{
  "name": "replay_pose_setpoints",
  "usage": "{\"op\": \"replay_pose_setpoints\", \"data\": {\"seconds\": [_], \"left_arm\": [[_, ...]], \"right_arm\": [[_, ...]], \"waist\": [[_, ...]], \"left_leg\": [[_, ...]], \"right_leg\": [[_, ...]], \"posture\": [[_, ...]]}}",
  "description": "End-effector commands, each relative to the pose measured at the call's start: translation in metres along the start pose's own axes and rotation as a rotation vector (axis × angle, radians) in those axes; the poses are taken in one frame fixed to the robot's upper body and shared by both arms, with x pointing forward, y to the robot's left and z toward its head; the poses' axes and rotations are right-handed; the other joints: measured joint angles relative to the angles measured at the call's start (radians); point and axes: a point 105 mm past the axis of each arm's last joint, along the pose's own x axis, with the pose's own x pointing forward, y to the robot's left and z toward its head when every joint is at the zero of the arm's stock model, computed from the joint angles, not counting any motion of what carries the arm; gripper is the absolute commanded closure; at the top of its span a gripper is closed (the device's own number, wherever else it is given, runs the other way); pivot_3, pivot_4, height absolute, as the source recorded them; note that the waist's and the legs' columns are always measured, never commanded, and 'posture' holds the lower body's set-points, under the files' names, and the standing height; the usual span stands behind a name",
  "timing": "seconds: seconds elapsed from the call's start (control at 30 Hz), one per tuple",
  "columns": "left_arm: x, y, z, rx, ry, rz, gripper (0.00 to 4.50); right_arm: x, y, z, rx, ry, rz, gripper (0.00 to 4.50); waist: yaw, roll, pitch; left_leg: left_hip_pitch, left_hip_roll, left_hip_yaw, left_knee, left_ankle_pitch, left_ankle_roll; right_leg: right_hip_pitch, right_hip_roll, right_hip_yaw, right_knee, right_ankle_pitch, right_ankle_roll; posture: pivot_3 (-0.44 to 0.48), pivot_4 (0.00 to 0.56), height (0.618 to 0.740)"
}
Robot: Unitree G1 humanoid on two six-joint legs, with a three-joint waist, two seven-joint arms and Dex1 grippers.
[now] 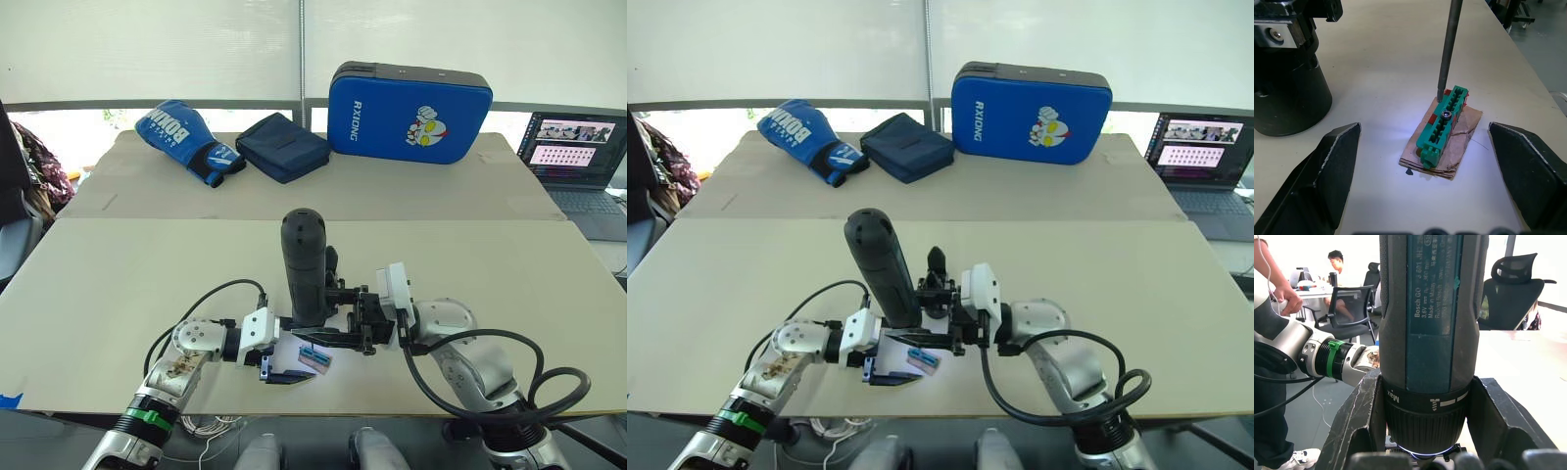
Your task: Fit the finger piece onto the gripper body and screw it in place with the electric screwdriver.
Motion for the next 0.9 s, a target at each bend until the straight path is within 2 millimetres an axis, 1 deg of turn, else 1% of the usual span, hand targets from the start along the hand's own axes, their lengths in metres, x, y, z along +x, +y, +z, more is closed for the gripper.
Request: {"op": "replay_pose_setpoints", "data": {"seconds": [0.03, 0.27, 0.9], "left_arm": [[0.007, -0.011, -0.011, -0.025, 0.017, -0.029, 0.07], [0.006, -0.012, -0.013, -0.022, 0.012, -0.024, 0.07], [0.006, -0.012, -0.012, -0.021, 0.011, -0.023, 0.07]], "right_arm": [[0.003, 0.004, 0.018, -0.046, -0.056, 0.025, 2.61], [0.001, 0.005, 0.012, -0.037, -0.047, 0.025, 2.61], [-0.001, 0.009, 0.002, -0.028, -0.044, 0.023, 2.61]], "waist": [[0.000, 0.000, 0.000], [0.000, 0.000, 0.000], [0.000, 0.000, 0.000]], "left_leg": [[0.000, 0.000, 0.000, 0.000, 0.000, 0.000], [0.000, 0.000, 0.000, 0.000, 0.000, 0.000], [0.000, 0.000, 0.000, 0.000, 0.000, 0.000]], "right_leg": [[0.000, 0.000, 0.000, 0.000, 0.000, 0.000], [0.000, 0.000, 0.000, 0.000, 0.000, 0.000], [0.000, 0.000, 0.000, 0.000, 0.000, 0.000]], "posture": [[0.000, 0.150, 0.740], [0.000, 0.150, 0.740], [0.000, 0.150, 0.740]]}}
